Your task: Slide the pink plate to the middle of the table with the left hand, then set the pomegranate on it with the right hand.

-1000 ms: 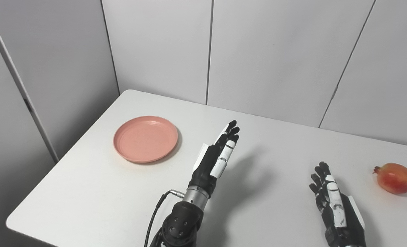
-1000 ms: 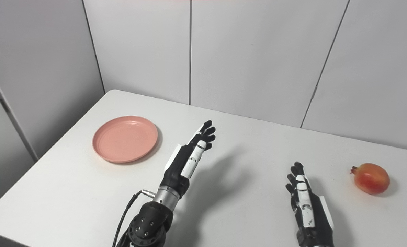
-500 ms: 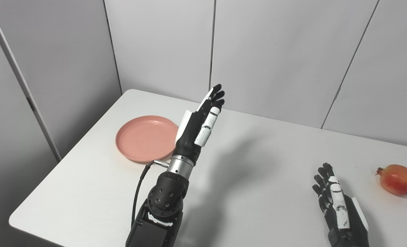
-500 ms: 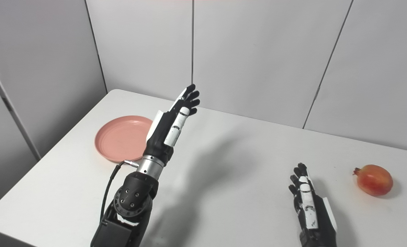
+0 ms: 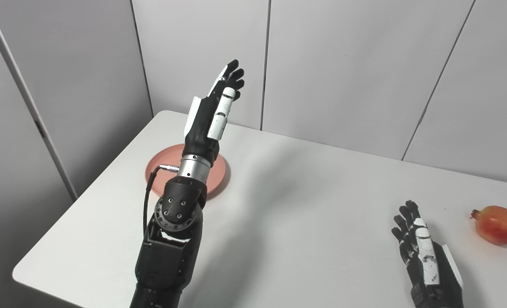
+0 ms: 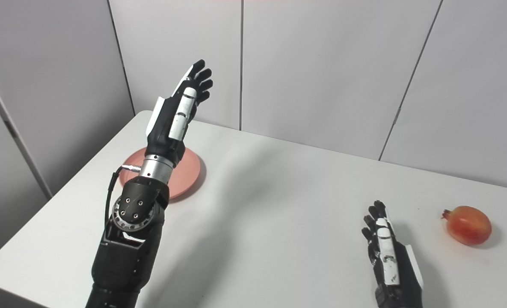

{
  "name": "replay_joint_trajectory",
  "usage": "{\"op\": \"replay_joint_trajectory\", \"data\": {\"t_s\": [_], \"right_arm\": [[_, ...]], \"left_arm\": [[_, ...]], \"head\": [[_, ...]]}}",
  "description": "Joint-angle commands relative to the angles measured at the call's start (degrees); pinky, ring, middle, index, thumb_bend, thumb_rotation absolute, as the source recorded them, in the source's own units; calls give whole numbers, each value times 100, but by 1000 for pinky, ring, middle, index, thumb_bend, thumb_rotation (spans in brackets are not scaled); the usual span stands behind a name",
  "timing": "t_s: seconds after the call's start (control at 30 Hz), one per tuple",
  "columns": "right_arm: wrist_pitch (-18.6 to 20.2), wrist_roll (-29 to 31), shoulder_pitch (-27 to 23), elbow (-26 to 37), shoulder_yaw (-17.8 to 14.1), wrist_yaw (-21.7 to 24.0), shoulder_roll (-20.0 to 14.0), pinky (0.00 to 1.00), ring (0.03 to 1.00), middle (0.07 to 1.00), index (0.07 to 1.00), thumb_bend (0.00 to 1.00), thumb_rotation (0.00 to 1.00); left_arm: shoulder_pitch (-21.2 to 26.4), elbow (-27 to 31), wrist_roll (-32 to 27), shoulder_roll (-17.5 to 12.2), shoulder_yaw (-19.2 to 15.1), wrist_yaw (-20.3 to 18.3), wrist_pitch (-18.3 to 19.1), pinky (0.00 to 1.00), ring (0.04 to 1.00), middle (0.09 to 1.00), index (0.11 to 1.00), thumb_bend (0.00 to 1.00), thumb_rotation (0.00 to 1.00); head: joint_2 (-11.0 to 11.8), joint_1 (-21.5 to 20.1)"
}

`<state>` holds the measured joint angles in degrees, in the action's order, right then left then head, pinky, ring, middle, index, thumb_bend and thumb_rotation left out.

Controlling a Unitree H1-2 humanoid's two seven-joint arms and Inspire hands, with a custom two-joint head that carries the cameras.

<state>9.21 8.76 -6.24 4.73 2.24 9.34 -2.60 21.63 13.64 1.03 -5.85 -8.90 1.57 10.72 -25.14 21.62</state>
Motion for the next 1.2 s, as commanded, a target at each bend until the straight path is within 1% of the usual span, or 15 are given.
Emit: {"op": "replay_joint_trajectory", "data": {"t_s": [0.0, 0.17, 0.27, 0.37, 0.47, 0.5, 0.57, 0.67, 0.77, 0.93, 1.17], "right_arm": [[-107, 41, -121, 189, -11, 28, 0, 1000, 1000, 1000, 1000, 154, 1000], [-53, 12, -117, 216, -11, 9, -19, 1000, 1000, 1000, 1000, 152, 1000], [-126, 43, -115, 184, -39, 14, -14, 1000, 1000, 1000, 1000, 138, 1000], [-166, 39, -112, 163, -43, 7, 3, 1000, 1000, 1000, 1000, 136, 1000], [-170, 44, -104, 162, -44, 12, 4, 1000, 1000, 1000, 1000, 134, 1000], [-180, 33, -103, 164, -42, 9, 0, 1000, 1000, 1000, 1000, 131, 1000], [-201, 23, -107, 152, -39, 17, -12, 1000, 1000, 1000, 1000, 127, 1000], [-193, 60, -101, 158, -54, 32, -20, 1000, 1000, 1000, 1000, 128, 1000], [-169, 111, -90, 180, -80, 46, -25, 1000, 1000, 1000, 1000, 133, 1000], [-153, 107, -85, 177, -72, 96, -88, 1000, 1000, 1000, 1000, 144, 1000], [-112, 94, -67, 230, -60, 77, -109, 1000, 1000, 1000, 1000, 123, 1000]], "left_arm": [[357, 151, -86, -188, -87, 33, -43, 917, 902, 915, 902, 409, 1000], [340, -13, -265, -365, -267, 5, -287, 872, 859, 877, 862, 436, 1000], [320, 12, -322, -413, -397, 83, -246, 857, 830, 860, 847, 443, 1000], [309, 67, -320, -448, -551, 167, -115, 846, 865, 873, 860, 446, 1000], [294, 113, -309, -456, -703, 270, 18, 859, 880, 879, 860, 447, 1000], [290, 121, -293, -464, -745, 310, 40, 856, 868, 874, 851, 417, 1000], [269, 113, -264, -543, -820, 333, 51, 858, 862, 872, 845, 391, 1000], [235, 34, -347, -666, -985, 327, 57, 874, 875, 882, 855, 387, 1000], [244, -76, -483, -714, -1157, 383, 40, 896, 879, 881, 864, 378, 1000], [246, -240, -600, -782, -1333, 483, 21, 876, 862, 870, 863, 389, 1000], [222, -494, -886, -930, -1533, 512, -24, 881, 900, 896, 878, 370, 1000]], "head": [[-7, 4], [10, 43], [34, 82], [60, 92], [74, 82], [74, 82], [75, 86], [94, 130], [87, 142], [112, 192], [124, 239]]}}
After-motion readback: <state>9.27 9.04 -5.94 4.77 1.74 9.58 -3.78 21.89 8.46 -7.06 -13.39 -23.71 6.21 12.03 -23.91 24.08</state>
